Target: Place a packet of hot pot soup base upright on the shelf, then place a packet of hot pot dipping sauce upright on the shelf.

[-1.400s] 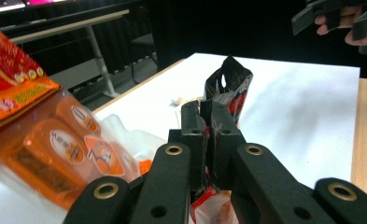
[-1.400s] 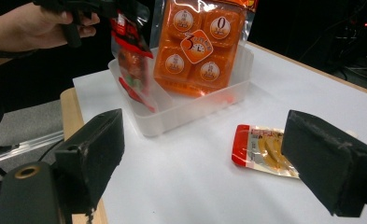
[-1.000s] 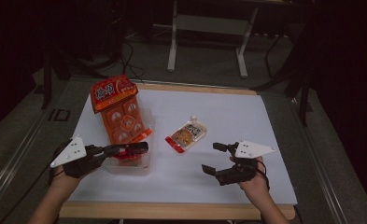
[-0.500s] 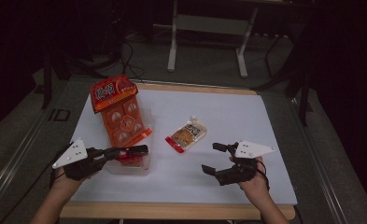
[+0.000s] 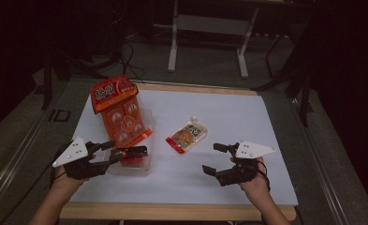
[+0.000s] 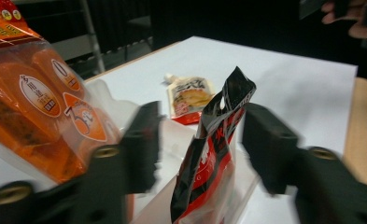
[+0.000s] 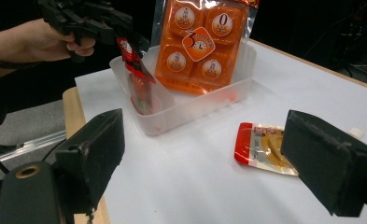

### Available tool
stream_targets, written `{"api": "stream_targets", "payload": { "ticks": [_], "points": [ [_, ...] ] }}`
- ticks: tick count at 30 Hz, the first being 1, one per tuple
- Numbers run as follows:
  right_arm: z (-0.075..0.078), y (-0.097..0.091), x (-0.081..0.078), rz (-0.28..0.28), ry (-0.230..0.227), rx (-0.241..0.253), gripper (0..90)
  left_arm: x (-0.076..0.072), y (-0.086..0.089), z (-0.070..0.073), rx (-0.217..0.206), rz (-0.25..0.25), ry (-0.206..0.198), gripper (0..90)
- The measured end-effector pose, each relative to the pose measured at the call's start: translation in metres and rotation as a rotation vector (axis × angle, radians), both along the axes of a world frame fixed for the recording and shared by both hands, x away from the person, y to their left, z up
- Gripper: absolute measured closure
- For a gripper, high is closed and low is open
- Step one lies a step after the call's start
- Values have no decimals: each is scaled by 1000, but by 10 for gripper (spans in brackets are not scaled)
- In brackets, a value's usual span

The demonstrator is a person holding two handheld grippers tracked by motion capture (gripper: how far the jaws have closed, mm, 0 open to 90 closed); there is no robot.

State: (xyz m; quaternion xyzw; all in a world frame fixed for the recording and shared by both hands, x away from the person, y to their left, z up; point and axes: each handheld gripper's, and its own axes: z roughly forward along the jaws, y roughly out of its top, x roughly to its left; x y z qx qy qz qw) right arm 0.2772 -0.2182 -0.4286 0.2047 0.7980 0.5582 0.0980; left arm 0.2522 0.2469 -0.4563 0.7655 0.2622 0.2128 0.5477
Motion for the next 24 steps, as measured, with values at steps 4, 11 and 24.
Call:
{"api": "stream_targets", "payload": {
  "ticks": [4,11,24],
  "points": [
    [1,0,0,-3,-3,-1,136,1,-7,4,-14,22,53,247],
    [1,-3,1,-17,0,-2,136,-4,-17,12,-59,59,35,42],
    [4,-9,9,-62,-17,-9,165,-25,-45,31,-82,25,0,18]
  ]
}}
